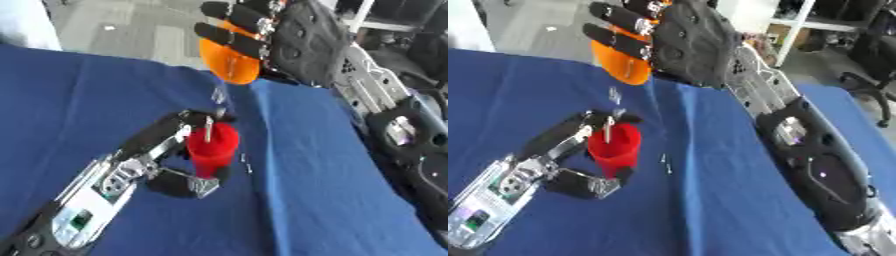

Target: Pour the contents of one cup into another cup.

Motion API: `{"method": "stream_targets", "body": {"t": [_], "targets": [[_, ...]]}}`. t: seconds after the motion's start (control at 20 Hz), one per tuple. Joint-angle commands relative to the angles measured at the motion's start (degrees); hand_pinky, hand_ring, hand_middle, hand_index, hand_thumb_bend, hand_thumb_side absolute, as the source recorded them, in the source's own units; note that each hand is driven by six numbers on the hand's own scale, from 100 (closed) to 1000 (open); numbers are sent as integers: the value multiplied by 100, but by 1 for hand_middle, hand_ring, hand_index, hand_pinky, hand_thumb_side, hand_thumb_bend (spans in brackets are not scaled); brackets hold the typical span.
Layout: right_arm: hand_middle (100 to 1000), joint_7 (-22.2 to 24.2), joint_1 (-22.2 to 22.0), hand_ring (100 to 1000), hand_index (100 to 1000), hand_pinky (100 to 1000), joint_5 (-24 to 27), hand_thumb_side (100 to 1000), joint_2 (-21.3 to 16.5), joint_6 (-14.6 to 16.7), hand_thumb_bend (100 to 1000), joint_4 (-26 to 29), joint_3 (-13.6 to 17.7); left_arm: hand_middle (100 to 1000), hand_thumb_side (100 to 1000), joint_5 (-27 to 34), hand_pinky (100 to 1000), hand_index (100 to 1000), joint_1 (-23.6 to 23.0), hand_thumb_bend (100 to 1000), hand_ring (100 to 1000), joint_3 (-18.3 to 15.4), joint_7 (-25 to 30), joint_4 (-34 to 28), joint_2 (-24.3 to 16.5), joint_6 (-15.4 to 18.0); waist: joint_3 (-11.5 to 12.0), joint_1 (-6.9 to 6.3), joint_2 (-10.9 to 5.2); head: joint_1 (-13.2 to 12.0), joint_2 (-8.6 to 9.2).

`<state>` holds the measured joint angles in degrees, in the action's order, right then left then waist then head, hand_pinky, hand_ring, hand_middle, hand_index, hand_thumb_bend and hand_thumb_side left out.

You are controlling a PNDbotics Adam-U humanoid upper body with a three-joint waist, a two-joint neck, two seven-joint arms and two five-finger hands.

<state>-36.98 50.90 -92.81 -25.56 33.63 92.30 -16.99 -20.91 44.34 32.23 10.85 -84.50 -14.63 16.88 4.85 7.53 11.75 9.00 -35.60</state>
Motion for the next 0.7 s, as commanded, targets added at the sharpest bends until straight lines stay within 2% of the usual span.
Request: {"method": "stream_targets", "body": {"t": [0.05,0.55,0.6,0.7], "targets": [[678,-1481,111,449,755,679,51,100,-164,1461,206,107,71,483,321,-12,152,914,134,100,235,-30,-4,-71,-43,9,-16,-34,-113,19,54],[685,-1490,131,455,755,687,63,100,-191,1447,219,139,78,483,322,-12,152,914,135,100,235,-33,-4,-75,-46,9,-22,-37,-124,25,51],[687,-1495,137,456,755,688,65,100,-205,1433,189,157,82,483,327,-9,152,914,136,100,235,-34,-5,-78,-47,9,-22,-36,-127,27,51],[690,-1498,150,459,755,691,88,100,-236,1398,225,208,88,483,322,-5,152,914,138,100,235,-36,-5,-82,-51,6,-25,-35,-134,28,56]]}}
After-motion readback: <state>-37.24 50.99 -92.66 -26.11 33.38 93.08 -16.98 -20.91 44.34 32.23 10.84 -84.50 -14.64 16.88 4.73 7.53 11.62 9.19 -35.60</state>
